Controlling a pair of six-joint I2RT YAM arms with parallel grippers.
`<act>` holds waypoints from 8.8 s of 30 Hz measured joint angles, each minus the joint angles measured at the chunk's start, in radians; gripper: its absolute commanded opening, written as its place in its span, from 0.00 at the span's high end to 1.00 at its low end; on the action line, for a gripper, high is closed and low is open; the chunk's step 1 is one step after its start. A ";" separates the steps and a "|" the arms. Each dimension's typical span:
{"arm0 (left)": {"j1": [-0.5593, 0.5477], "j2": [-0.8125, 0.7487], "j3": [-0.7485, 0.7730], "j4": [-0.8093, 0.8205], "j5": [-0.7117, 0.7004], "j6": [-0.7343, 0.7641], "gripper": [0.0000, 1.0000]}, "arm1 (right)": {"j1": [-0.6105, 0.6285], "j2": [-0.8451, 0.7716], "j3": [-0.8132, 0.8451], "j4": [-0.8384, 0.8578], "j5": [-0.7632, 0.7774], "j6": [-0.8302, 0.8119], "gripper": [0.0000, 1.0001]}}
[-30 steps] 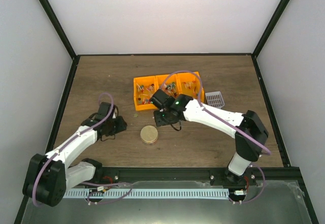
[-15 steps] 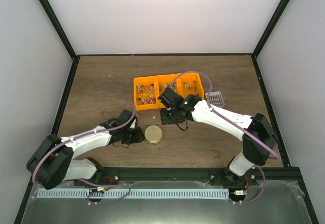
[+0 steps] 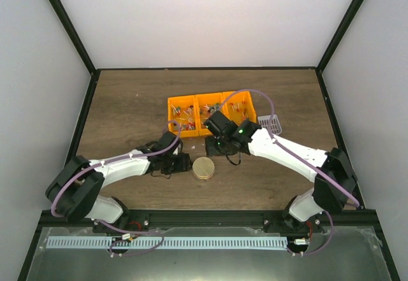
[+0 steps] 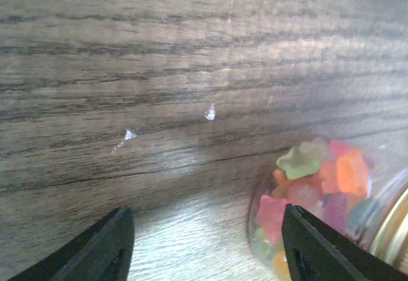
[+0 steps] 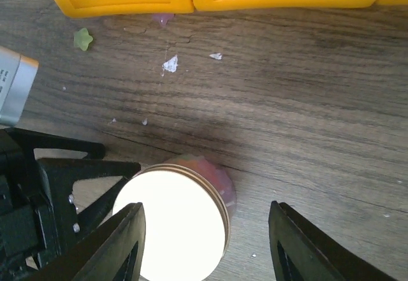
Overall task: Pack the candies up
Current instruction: Move the packing bottle to the center of the board, then screw the bottle lid onto the packing bottle.
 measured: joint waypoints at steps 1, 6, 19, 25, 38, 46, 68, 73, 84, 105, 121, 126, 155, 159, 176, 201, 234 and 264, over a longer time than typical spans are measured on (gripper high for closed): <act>0.005 0.000 0.000 0.000 0.002 -0.010 0.26 | -0.002 -0.011 -0.005 0.001 0.004 0.003 0.44; 0.057 -0.026 -0.014 -0.005 0.042 -0.135 0.24 | -0.018 -0.066 -0.030 0.003 0.015 0.018 0.40; 0.155 -0.172 -0.177 0.030 0.269 -0.586 0.37 | -0.022 -0.100 -0.091 0.020 0.023 0.039 0.37; 0.156 -0.326 -0.334 0.126 0.360 -0.933 0.45 | -0.023 -0.118 -0.097 0.027 0.023 0.042 0.36; 0.163 -0.127 -0.341 0.485 0.427 -1.252 0.03 | -0.024 -0.119 -0.101 0.047 0.021 0.047 0.35; 0.172 0.015 -0.310 0.706 0.473 -1.294 0.06 | -0.051 -0.119 -0.108 0.035 -0.002 0.048 0.34; 0.269 0.262 0.023 0.356 0.750 -1.062 0.00 | -0.108 0.042 -0.017 -0.019 -0.026 0.033 0.33; 0.427 0.330 0.240 -0.092 0.557 -0.733 0.00 | -0.140 0.039 -0.017 -0.018 -0.026 0.033 0.32; 0.509 0.079 0.438 -0.451 0.054 -0.301 0.00 | -0.175 -0.019 -0.050 0.043 -0.023 0.003 0.30; 0.503 -0.435 0.293 -0.066 -0.489 0.242 0.09 | -0.175 -0.064 -0.090 0.095 -0.010 -0.031 0.28; 0.496 -0.638 0.003 0.261 -0.205 0.650 0.00 | -0.175 -0.064 -0.106 0.107 -0.004 -0.034 0.27; 0.490 -0.663 -0.082 0.358 -0.011 0.766 0.00 | -0.175 -0.064 -0.110 0.113 -0.004 -0.034 0.27; 0.001 -0.522 -0.408 0.743 0.010 0.851 0.00 | -0.207 -0.046 -0.173 0.120 0.003 -0.119 0.27; -0.109 -0.447 -0.452 0.855 -0.074 0.835 0.00 | -0.230 -0.047 -0.182 0.113 0.003 -0.133 0.27; -0.289 -0.120 -0.565 1.144 -0.234 0.834 0.00 | -0.258 -0.064 -0.227 0.121 -0.004 -0.189 0.27; -0.301 0.461 -0.407 1.660 -0.219 0.764 0.01 | -0.306 -0.055 -0.220 0.119 -0.002 -0.260 0.27; -0.303 0.569 -0.407 1.740 -0.240 0.767 0.11 | -0.324 -0.008 -0.215 0.131 -0.024 -0.312 0.27; -0.303 0.595 -0.400 1.769 -0.258 0.758 0.09 | -0.325 0.037 -0.243 0.360 -0.615 -0.420 0.77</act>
